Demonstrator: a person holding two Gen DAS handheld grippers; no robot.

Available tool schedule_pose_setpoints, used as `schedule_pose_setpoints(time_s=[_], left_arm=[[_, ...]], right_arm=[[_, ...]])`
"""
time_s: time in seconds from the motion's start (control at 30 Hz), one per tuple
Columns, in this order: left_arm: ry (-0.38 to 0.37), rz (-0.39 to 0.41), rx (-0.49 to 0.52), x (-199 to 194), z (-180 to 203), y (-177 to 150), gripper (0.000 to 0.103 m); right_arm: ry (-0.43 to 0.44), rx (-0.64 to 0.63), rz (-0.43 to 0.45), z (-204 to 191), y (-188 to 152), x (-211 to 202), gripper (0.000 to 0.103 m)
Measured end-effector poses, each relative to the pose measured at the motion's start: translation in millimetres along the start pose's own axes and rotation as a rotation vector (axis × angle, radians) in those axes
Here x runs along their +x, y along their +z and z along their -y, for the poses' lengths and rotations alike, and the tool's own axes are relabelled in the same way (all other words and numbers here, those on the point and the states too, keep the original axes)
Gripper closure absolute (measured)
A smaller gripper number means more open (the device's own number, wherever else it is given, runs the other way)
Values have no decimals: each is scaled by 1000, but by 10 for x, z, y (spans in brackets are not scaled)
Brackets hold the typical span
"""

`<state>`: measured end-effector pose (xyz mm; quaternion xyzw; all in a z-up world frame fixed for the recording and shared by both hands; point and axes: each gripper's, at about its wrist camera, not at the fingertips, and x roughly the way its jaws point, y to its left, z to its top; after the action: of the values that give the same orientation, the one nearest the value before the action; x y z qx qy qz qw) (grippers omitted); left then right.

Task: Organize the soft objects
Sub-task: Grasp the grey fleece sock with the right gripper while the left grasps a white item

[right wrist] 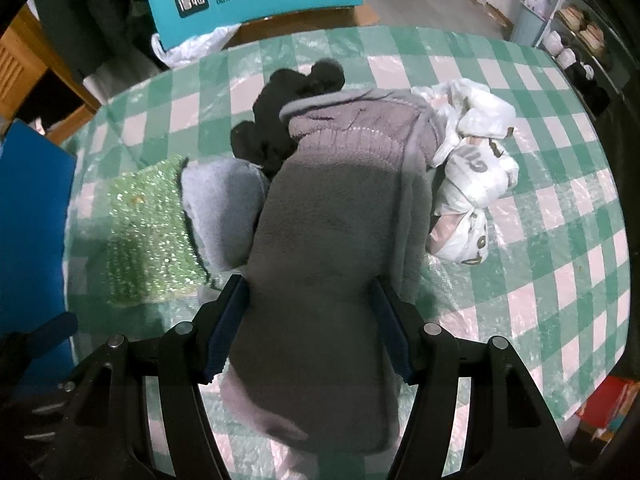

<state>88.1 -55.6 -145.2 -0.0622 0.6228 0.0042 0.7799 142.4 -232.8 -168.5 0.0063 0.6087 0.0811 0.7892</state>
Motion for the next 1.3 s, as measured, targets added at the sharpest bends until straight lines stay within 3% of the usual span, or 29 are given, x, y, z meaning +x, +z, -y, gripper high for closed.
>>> schedule_pose_setpoints(time_s=[0.23,0.47,0.6,0.83,1.3], left_arm=[[-10,-18,6,68,18,33,35],[-26,-23,30,59,155,12,35],[-49,-32,37,77,264,19,35],[-73,-53,42,171,448,72,35],[-96,-70,7,356,587,140,35]], right_arm=[[-12,-6,-23,93,-59,63,40],[11,-27,-61,301,-210,-52,60],[5,-37,-66,414,-320,-132,61],[37,-17,-15,575,-464,-309,40],[32,22,-9,730,-398,-386,38]])
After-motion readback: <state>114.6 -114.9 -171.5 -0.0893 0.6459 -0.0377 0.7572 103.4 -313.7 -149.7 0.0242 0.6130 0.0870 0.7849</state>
